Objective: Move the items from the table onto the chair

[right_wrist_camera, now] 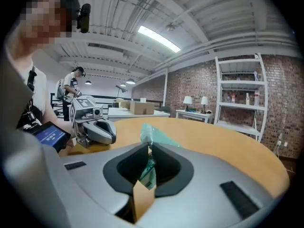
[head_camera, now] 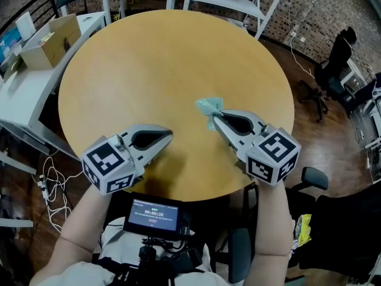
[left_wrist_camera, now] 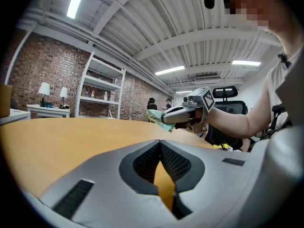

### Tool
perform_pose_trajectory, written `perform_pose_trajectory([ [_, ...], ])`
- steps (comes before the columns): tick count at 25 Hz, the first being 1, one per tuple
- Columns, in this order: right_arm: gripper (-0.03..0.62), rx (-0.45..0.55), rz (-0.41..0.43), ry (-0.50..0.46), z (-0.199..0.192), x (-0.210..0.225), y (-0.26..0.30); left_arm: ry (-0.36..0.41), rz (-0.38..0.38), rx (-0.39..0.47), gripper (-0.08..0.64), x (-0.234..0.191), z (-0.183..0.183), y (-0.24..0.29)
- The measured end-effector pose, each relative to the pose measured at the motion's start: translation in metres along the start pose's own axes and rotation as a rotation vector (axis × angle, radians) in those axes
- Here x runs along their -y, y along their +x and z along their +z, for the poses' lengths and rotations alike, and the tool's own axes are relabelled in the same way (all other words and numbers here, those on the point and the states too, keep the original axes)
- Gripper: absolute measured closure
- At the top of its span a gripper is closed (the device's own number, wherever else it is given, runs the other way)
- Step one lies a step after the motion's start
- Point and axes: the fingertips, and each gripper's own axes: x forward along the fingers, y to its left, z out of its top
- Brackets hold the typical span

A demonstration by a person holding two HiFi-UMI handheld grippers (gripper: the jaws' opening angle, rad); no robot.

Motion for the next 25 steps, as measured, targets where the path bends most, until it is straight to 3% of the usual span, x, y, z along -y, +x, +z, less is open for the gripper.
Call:
perform_pose_trajectory([
  [6, 0.561, 0.024, -0.044, 0.047, -0.014, 0.009, -0.039, 0.019, -0.054, -0.003, 0.549, 0.026, 0.006, 0.03],
  [14, 0.561, 0.056, -0.162, 0.087, -0.04, 0.027, -0.118, 0.07, -0.203, 0.0, 0.549, 0.089, 0.022, 0.09],
  [25, 0.561, 0.104, -0.392, 0.153, -0.083, 0.03, -0.253, 0.12, -0.443, 0.001, 0.549, 0.203, 0.028, 0.158],
])
